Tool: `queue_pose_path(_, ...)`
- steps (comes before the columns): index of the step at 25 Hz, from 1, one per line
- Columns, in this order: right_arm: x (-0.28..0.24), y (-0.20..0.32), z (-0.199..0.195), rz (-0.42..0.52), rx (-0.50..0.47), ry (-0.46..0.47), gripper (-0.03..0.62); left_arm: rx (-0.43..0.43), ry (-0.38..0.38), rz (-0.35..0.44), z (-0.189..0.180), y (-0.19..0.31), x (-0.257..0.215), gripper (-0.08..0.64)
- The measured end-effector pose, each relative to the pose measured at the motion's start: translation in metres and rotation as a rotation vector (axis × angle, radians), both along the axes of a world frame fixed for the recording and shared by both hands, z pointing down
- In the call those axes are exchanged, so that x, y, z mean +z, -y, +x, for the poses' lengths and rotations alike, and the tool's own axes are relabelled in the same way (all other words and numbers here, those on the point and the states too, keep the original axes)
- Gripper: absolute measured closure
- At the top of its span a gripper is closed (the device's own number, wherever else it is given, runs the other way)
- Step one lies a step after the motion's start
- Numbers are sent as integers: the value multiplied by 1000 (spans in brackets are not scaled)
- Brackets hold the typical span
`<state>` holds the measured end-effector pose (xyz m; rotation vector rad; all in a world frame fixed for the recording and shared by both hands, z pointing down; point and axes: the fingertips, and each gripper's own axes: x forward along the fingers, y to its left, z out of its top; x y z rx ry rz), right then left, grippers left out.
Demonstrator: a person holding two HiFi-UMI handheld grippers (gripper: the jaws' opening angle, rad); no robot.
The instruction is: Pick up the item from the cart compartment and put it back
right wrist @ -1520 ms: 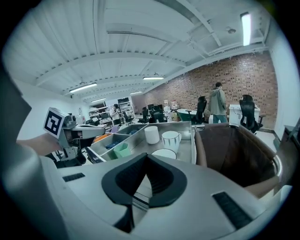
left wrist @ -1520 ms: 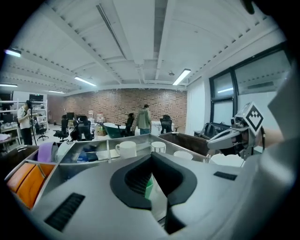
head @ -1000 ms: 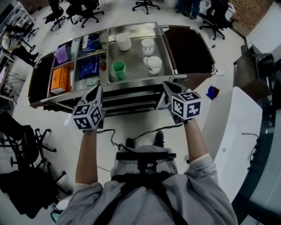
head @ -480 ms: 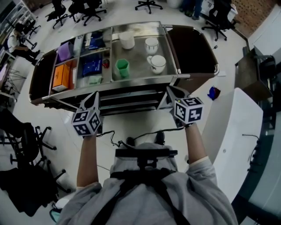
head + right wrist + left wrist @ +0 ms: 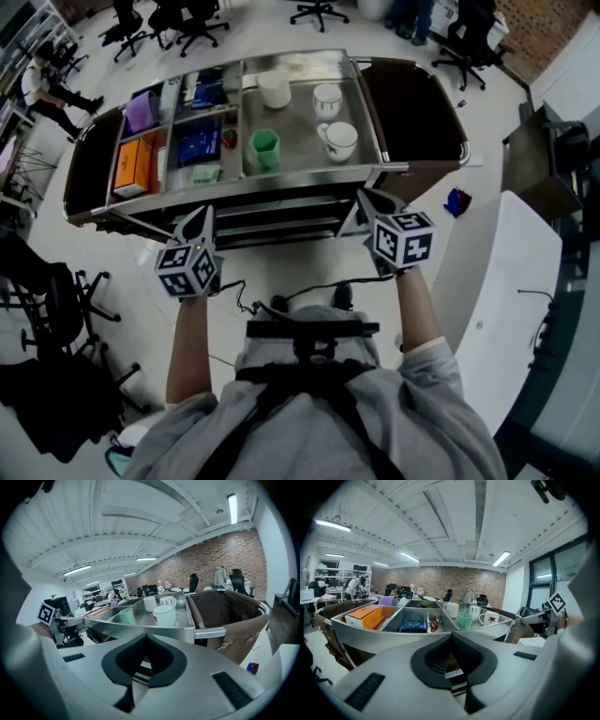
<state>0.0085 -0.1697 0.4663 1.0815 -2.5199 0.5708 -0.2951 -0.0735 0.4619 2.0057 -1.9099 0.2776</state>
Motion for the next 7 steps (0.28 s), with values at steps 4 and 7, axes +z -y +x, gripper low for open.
queue_pose_path(4, 0, 2, -1, 2, 1, 1, 584, 1, -5, 2, -1, -1, 1, 560)
queue_pose_path(7, 0, 3, -3, 4, 0, 2, 584, 0, -9, 3, -4, 0, 1, 560)
